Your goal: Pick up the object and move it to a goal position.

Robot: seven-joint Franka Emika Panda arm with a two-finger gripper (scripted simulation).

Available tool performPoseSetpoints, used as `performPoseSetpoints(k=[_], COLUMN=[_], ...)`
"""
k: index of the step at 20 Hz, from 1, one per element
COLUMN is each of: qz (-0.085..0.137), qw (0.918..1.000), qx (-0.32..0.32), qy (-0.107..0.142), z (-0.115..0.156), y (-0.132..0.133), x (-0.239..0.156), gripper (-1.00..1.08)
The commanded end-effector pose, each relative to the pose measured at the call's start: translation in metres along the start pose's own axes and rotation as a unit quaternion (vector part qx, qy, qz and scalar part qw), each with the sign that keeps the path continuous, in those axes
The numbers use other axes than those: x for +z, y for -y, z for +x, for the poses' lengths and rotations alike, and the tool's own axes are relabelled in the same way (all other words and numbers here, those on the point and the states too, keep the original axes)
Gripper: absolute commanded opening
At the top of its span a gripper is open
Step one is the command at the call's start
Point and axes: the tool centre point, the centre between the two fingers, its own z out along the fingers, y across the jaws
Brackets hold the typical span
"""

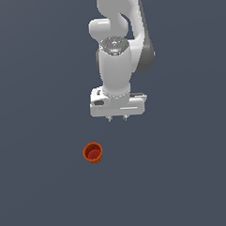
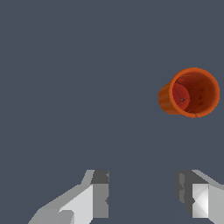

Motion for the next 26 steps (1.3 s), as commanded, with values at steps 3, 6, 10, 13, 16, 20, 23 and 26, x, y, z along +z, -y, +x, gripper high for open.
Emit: performPoseSetpoints(k=[3,6,10,13,16,20,23,26], qz=[-0.001,-0.001,-0.003,-0.005,-0.008,-0.013,-0.017,-0.022], qw=[0.9997,0.9987,0.9955,0.9907,0.9832,0.9701,0.9578,0.9436], qx=[0.025,0.050,0.095,0.136,0.182,0.242,0.286,0.330], qy=[0.002,0.004,0.007,0.009,0.012,0.015,0.016,0.017], z=[0.002,0.004,0.008,0.012,0.015,0.020,0.023,0.026], y=[-0.004,-0.008,-0.016,-0.023,-0.031,-0.042,-0.051,-0.059], x=[0.004,0.007,0.013,0.019,0.026,0.035,0.042,0.048], gripper=[0.28,0.28,0.28,0.28,0.28,0.28,0.28,0.28])
